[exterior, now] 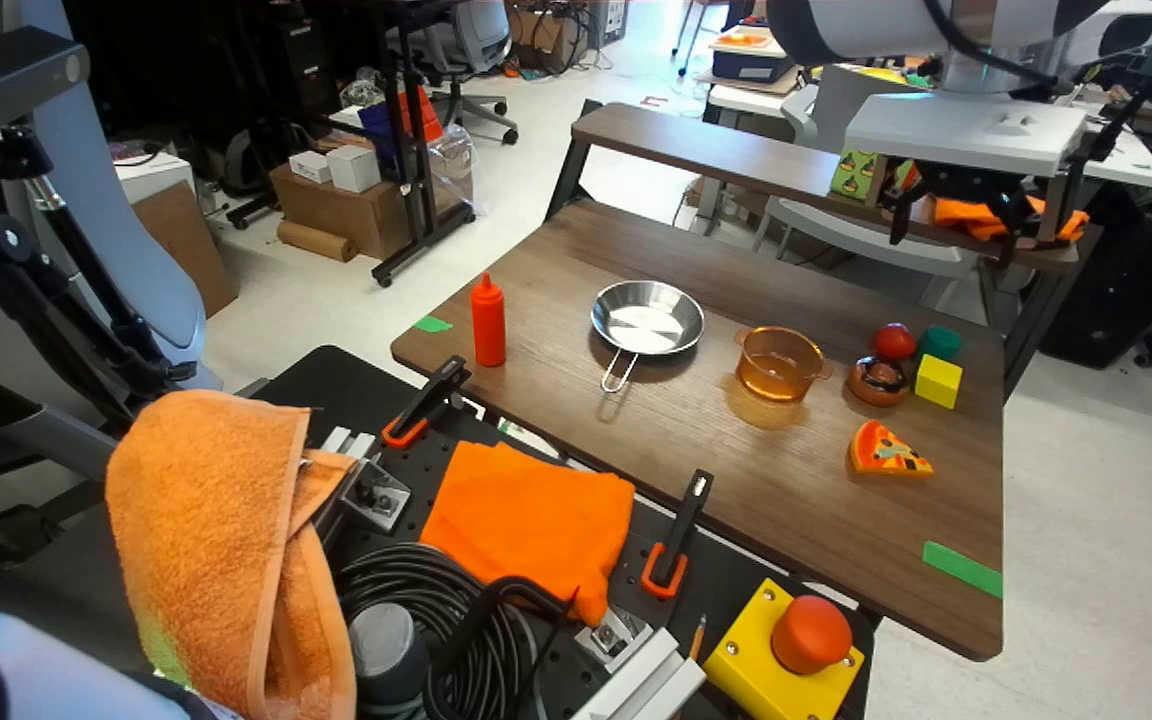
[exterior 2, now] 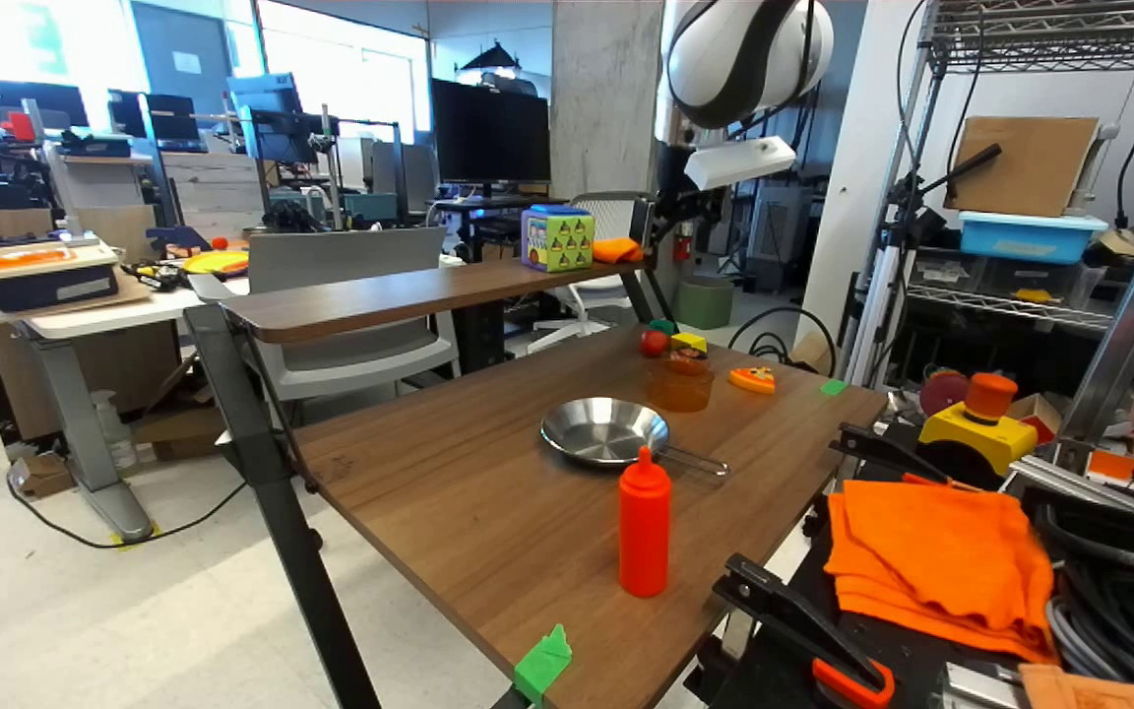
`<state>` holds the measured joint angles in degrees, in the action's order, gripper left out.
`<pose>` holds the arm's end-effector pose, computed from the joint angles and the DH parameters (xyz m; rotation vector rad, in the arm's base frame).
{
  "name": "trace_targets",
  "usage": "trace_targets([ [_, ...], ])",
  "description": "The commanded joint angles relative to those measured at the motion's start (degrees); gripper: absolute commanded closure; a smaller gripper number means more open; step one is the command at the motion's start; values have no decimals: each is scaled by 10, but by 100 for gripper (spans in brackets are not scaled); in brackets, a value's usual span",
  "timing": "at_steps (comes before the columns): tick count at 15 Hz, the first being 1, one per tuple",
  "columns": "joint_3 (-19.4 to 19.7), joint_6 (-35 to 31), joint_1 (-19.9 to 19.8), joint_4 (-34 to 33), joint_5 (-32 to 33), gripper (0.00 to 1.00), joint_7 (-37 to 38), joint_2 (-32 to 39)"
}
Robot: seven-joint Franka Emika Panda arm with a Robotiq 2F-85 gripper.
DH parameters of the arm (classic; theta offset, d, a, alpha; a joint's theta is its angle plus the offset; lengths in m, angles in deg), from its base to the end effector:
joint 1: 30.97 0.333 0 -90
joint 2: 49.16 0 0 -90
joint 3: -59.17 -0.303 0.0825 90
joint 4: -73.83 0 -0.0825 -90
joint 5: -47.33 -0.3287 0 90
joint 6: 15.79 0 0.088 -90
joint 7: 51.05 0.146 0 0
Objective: Pick up the yellow object from the table and put it in the pot
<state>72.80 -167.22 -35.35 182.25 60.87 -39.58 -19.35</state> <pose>0.5955 -0.1820 0.2505 2.8347 -0.3921 0.3164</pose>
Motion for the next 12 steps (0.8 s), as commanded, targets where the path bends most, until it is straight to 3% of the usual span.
trace_targets([
  [1, -32, 37, -27, 3, -48, 0, -52, -16],
  [12, -28, 95, -23, -3, -49, 0, -50, -13],
])
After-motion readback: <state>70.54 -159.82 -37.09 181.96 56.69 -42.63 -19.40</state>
